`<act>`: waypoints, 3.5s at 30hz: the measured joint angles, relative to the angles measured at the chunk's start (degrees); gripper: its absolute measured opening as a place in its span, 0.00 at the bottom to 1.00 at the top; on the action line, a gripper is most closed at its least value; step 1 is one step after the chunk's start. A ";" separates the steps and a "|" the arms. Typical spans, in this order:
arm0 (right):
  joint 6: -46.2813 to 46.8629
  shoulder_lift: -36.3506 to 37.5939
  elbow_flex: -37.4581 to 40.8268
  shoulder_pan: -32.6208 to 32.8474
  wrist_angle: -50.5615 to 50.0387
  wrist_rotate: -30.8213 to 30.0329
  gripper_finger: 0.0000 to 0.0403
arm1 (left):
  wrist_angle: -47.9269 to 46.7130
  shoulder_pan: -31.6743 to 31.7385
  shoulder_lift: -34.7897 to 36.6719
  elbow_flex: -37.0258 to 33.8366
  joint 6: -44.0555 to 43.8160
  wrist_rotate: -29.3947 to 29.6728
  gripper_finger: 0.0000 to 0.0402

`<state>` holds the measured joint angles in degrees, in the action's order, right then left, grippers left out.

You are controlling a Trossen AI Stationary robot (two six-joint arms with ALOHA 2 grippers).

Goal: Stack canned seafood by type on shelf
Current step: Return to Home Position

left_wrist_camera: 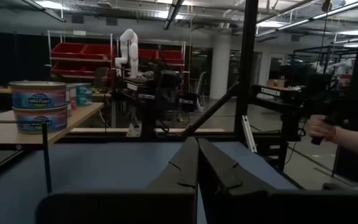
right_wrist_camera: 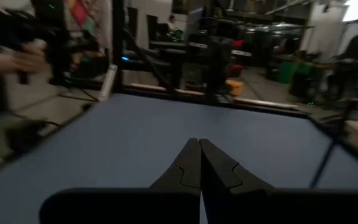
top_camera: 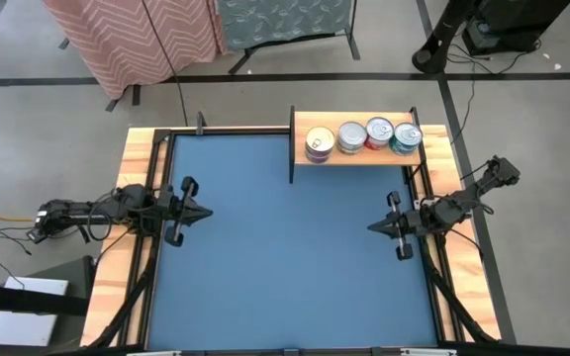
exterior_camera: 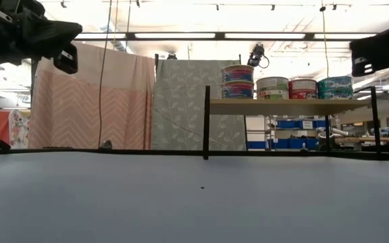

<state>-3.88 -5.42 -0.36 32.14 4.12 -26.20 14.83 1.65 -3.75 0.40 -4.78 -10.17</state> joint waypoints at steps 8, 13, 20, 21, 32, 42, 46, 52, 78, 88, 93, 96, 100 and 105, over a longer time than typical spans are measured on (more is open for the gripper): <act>-4.07 -0.21 0.00 -10.59 -0.47 7.40 0.02 | 0.11 0.00 0.00 0.00 0.02 0.49 0.02; -3.48 -0.21 0.00 -20.68 -1.60 20.71 0.01 | 0.31 0.00 0.00 0.00 0.13 1.60 0.02; -1.22 -1.68 0.00 -35.85 -1.67 36.62 0.01 | 0.64 -0.02 0.00 0.00 1.56 3.57 0.02; -1.11 -2.26 0.00 -37.79 -1.42 38.38 0.01 | 0.68 0.05 0.00 0.00 1.69 4.07 0.02; 3.03 -6.75 0.00 -49.44 -0.17 47.73 0.01 | -2.01 4.77 -0.02 0.00 2.80 9.06 0.02; 6.29 -6.70 0.00 -49.92 0.12 46.38 0.06 | -3.21 4.74 -0.02 0.00 2.84 8.41 0.02; 6.29 -6.70 0.00 -49.92 0.13 46.34 0.06 | -3.00 4.74 -0.02 0.00 2.87 8.44 0.02; 6.29 -6.68 0.00 -49.92 0.13 46.21 0.05 | -2.27 4.74 -0.02 0.00 2.93 8.44 0.02; 6.29 -6.68 0.00 -49.92 0.22 46.23 0.07 | -2.34 4.74 -0.02 0.00 2.99 8.46 0.02; 6.29 -6.68 0.00 -49.92 0.24 46.23 0.06 | -2.34 4.74 -0.02 0.00 2.99 8.48 0.02; 6.29 -6.68 0.00 -49.92 0.23 46.23 0.07 | -2.34 4.74 -0.02 0.00 2.99 8.47 0.02; 6.29 -6.68 0.00 -49.92 0.24 46.23 0.07 | -2.34 4.74 -0.02 0.00 2.99 8.48 0.02; 6.29 -6.68 0.00 -49.92 0.24 46.23 0.07 | -2.34 4.74 -0.02 0.00 2.99 8.48 0.02; 6.29 -6.68 0.00 -49.92 0.24 46.23 0.07 | -2.34 4.74 -0.02 0.00 2.99 8.48 0.02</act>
<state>2.42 -12.10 -0.36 -17.78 4.36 20.03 12.49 6.39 -3.77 0.40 -1.78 -1.69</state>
